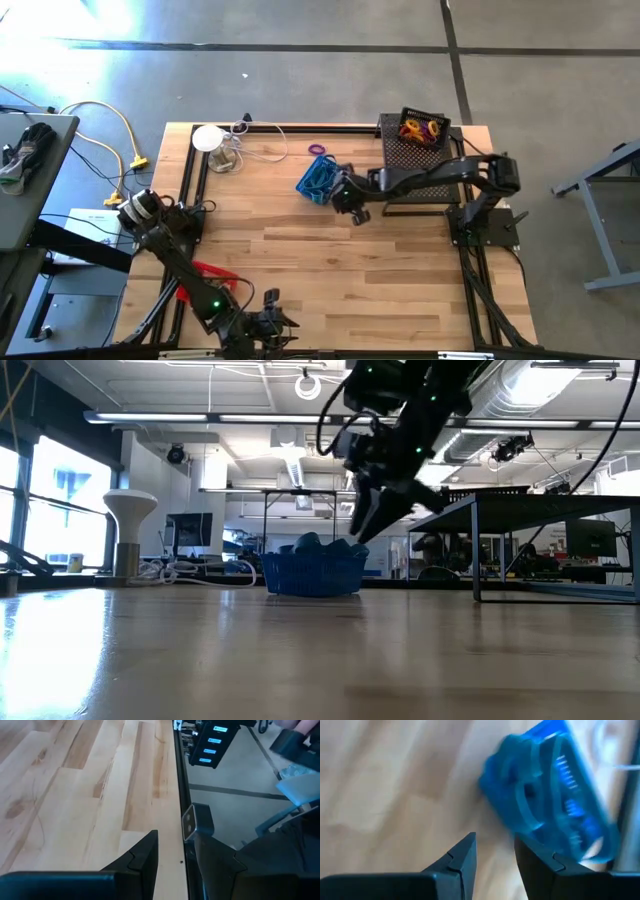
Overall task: Pick & Place Office Desk Supplies
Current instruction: Put the blue bin on the shelf
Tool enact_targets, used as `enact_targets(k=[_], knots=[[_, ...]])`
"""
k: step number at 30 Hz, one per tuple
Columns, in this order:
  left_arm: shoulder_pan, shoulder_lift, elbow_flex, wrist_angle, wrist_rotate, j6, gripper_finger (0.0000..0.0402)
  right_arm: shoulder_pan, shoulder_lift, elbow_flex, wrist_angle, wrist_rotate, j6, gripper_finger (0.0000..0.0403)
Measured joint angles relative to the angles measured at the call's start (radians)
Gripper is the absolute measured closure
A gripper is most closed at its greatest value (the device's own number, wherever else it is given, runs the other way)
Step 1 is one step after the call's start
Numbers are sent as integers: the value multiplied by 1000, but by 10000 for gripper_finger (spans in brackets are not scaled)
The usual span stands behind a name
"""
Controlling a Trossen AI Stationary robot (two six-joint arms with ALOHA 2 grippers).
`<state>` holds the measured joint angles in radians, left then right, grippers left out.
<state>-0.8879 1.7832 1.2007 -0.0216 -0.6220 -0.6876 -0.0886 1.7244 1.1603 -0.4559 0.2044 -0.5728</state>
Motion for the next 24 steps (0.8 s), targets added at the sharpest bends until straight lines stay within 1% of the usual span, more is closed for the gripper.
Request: enact_targets(k=[2, 4, 8, 16, 18, 21, 24], knots=[[-7, 0, 0, 0, 0, 0, 277, -6, 18, 0, 70, 38, -65, 282], [-12, 0, 0, 0, 0, -1, 277, -12, 29, 1, 118, 51, -137, 282], [-16, 0, 0, 0, 3, -11, 277, -32, 35, 0, 113, 32, -230, 282], [-18, 0, 0, 0, 2, -28, 277, -100, 37, 0, 111, -85, -244, 282], [-18, 0, 0, 1, 2, -43, 277, -112, 61, 2, 115, -110, -244, 282], [-18, 0, 0, 4, 2, -45, 277, -123, 75, -1, 83, -124, -244, 282], [-18, 0, 0, 4, 2, -46, 277, -117, 97, 3, 109, -122, -263, 282]])
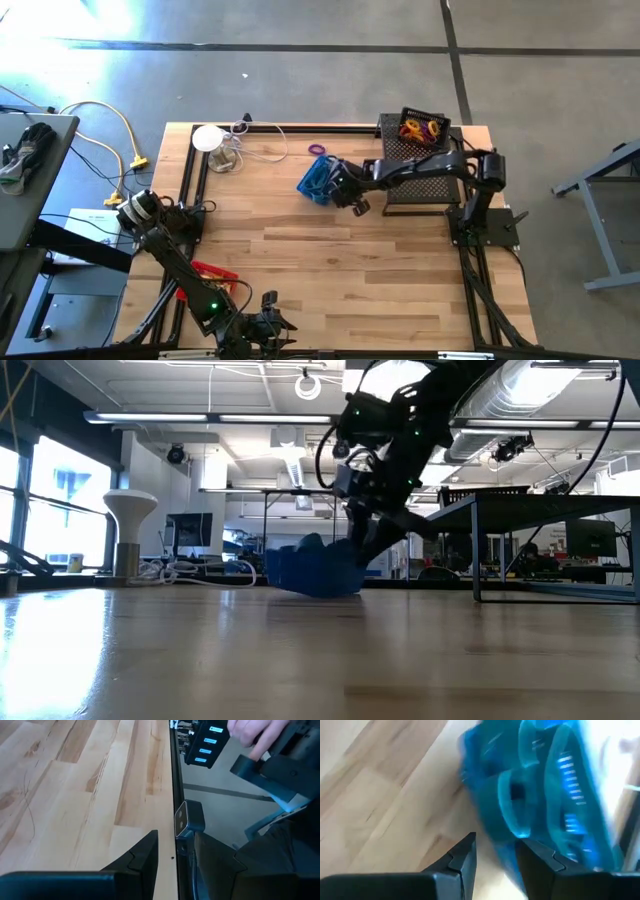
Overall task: Pick & Place Office Desk Supplies
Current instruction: Put the blue bin on the shelf
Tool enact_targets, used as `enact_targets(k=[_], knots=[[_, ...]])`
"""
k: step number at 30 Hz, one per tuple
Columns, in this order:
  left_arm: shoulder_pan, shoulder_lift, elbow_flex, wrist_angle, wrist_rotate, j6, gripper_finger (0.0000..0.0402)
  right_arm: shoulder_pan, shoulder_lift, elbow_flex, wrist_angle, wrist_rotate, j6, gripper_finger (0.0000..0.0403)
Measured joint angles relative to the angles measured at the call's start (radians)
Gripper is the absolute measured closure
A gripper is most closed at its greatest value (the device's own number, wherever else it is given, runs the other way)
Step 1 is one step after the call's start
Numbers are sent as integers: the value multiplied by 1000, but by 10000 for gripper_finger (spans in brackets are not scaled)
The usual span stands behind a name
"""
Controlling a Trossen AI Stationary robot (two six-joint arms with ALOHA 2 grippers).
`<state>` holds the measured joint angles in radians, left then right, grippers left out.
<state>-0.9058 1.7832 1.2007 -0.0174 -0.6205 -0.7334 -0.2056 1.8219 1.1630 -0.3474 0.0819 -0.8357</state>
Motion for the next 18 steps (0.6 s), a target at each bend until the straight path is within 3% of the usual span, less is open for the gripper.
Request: enact_targets(k=[13, 18], knots=[[4, 0, 0, -5, -3, 3, 277, -13, 56, -3, 38, 58, -75, 283], [4, 0, 0, -5, -3, 4, 277, -13, 62, -2, 39, 55, -76, 322]])
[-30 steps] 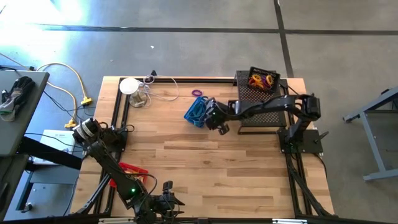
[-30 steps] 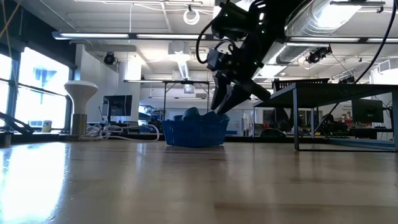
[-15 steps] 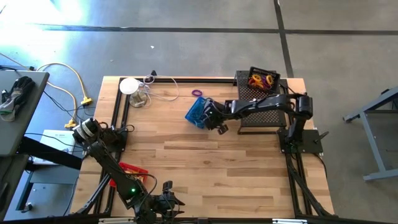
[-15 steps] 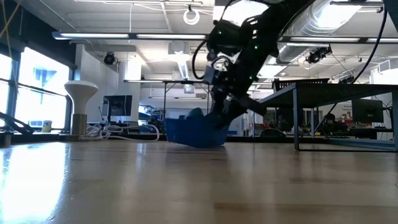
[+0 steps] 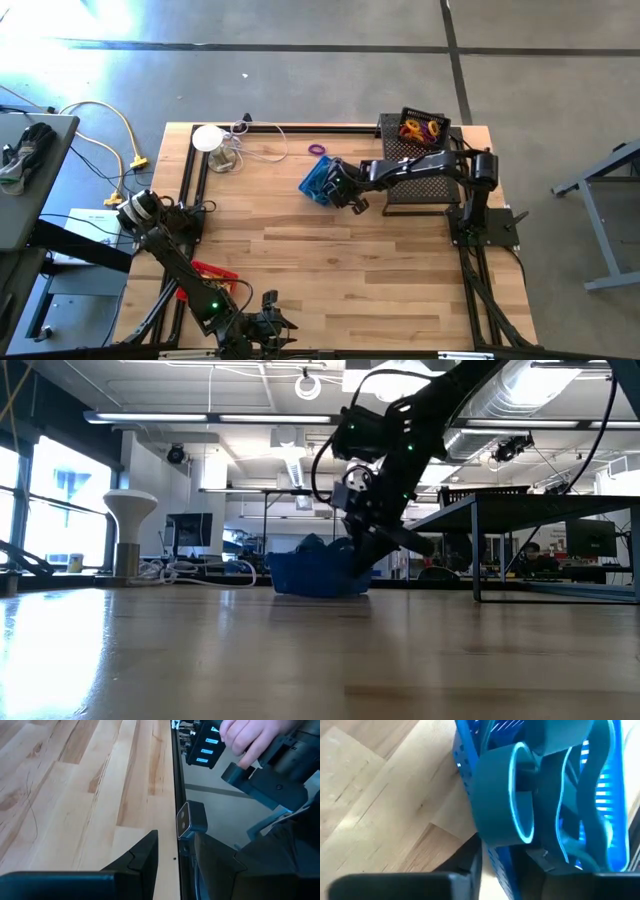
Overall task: Pick & Place Office Desk Supplies
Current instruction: Put the blue bin on the shelf
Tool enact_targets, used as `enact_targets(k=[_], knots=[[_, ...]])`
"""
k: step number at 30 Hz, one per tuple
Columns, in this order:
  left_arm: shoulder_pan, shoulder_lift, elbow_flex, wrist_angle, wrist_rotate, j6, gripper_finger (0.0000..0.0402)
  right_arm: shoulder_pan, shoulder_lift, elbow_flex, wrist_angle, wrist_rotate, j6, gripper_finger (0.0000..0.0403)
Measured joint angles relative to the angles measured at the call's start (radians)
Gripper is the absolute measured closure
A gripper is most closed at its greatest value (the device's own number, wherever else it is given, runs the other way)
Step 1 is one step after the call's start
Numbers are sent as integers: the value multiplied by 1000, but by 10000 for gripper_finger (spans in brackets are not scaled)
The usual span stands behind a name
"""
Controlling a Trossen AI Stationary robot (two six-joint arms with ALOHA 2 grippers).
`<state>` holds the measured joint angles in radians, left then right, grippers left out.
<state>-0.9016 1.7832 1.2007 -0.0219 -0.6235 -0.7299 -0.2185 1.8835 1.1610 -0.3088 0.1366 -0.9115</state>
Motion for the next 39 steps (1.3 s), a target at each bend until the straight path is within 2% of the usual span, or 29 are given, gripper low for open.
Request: enact_targets(k=[5, 16, 23, 28, 34, 39], knots=[[0, 0, 0, 1, 0, 0, 277, -5, 0, 0, 0, -6, -2, 391], [0, 0, 0, 0, 0, 6, 277, 56, -3, 6, -18, 20, 17, 399], [0, 0, 0, 0, 1, 30, 277, 183, -36, 120, -233, 76, 122, 399], [0, 0, 0, -4, 1, 30, 277, 289, -85, 248, -455, 37, 261, 400], [0, 0, 0, -15, 24, 26, 277, 399, -157, 395, -760, 39, 465, 400], [-7, 0, 0, -27, 34, 7, 277, 515, -238, 460, -879, 60, 636, 400]])
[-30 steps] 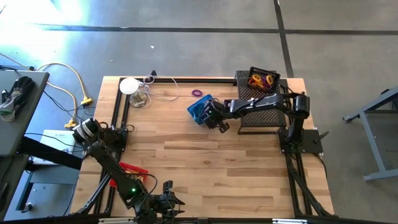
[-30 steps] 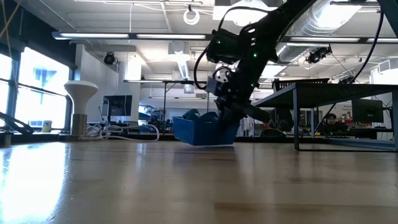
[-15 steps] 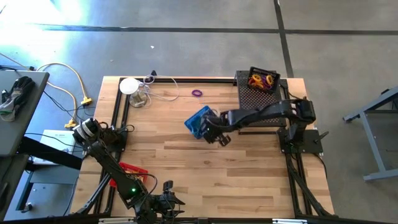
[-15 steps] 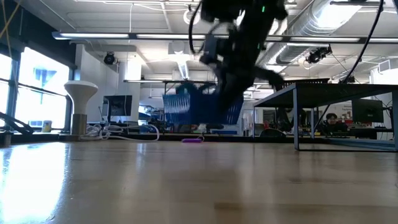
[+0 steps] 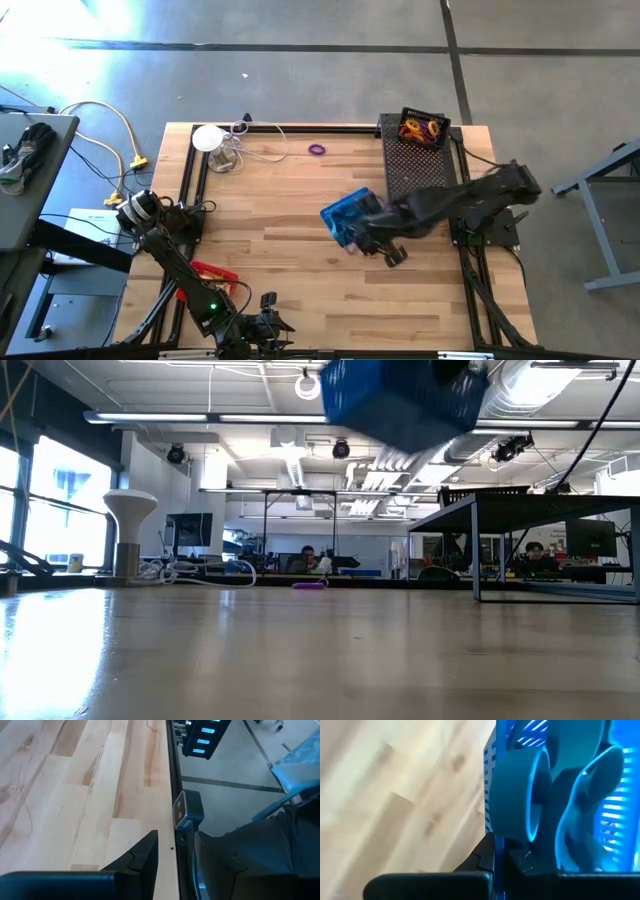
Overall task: Pick & Place Office Desk Supplies
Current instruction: Put the blue bin on the shelf
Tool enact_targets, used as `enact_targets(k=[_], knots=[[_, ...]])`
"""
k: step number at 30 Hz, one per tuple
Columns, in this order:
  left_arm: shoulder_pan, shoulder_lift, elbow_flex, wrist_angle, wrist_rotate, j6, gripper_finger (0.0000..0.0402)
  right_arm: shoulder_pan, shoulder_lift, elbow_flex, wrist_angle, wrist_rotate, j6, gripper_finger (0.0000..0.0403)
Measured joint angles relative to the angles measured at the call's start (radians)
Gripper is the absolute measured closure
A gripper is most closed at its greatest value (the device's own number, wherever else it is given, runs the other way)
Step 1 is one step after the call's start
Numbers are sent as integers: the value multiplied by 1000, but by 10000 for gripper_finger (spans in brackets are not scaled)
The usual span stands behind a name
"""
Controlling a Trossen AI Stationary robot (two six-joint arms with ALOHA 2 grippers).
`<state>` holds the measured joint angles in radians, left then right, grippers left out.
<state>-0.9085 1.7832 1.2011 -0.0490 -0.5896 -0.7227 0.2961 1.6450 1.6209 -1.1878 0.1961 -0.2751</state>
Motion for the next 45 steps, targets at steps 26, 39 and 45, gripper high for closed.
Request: enact_targets(k=[26, 39, 45], knots=[[-7, 0, 0, -12, -11, -8, 277, -197, -339, -151, -379, 154, 535, 400], [-14, 0, 0, -11, -10, -11, 277, -515, -386, -449, -240, 52, 248, 400], [-4, 0, 0, -5, -17, -11, 277, -613, -387, -468, -213, 26, 161, 400]])
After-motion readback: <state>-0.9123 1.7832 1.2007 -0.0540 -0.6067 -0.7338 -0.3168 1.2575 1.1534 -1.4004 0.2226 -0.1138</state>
